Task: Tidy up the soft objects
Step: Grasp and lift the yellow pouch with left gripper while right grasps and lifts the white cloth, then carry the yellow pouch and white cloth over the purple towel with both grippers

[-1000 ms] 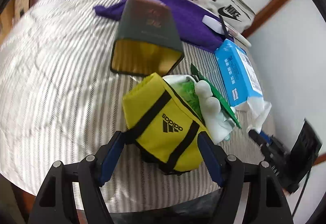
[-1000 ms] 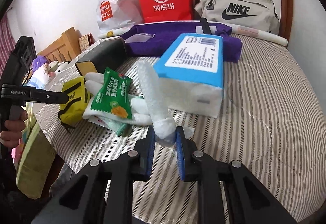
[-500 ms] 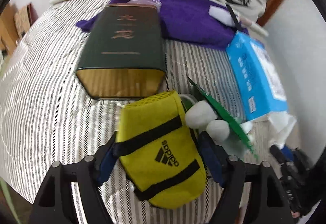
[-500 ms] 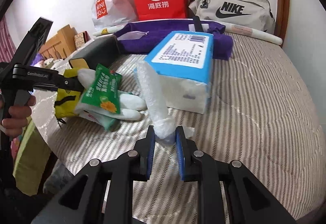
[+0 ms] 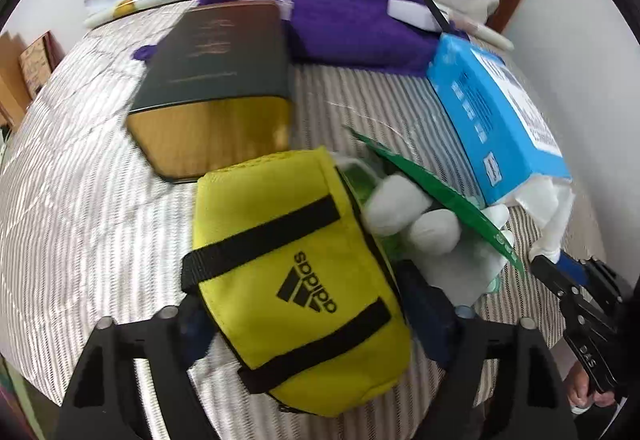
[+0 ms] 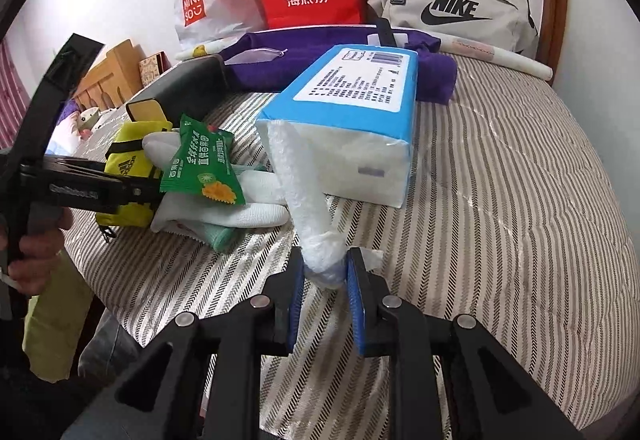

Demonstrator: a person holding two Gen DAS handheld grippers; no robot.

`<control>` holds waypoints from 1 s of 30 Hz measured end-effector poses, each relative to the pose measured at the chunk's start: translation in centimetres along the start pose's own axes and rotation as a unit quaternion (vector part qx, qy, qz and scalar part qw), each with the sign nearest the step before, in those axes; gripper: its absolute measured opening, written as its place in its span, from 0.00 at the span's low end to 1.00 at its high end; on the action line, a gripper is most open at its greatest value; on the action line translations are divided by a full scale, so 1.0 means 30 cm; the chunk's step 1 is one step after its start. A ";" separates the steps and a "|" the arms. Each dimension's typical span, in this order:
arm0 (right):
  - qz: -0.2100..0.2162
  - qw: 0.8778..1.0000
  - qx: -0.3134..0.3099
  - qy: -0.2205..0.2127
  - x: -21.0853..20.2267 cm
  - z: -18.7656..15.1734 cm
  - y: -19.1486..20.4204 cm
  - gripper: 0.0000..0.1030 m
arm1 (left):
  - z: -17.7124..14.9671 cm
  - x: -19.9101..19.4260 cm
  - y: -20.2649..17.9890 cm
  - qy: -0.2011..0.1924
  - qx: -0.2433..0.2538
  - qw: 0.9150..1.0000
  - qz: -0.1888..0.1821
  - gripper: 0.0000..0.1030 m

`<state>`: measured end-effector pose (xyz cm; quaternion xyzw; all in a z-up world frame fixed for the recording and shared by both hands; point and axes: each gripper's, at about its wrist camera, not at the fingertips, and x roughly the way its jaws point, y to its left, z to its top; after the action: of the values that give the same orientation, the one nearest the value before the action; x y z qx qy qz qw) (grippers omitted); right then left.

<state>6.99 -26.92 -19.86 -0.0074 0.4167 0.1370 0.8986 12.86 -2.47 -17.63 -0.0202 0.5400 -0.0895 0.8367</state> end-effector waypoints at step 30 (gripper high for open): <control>0.004 1.000 0.025 -0.015 0.045 0.022 0.005 0.29 | -0.122 -0.068 0.195 -0.025 0.002 0.999 0.047 0.81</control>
<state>8.29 -26.36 -20.43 0.0188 0.4062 0.1308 0.9042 9.48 3.88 -18.09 0.0046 0.5187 -0.0504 0.8535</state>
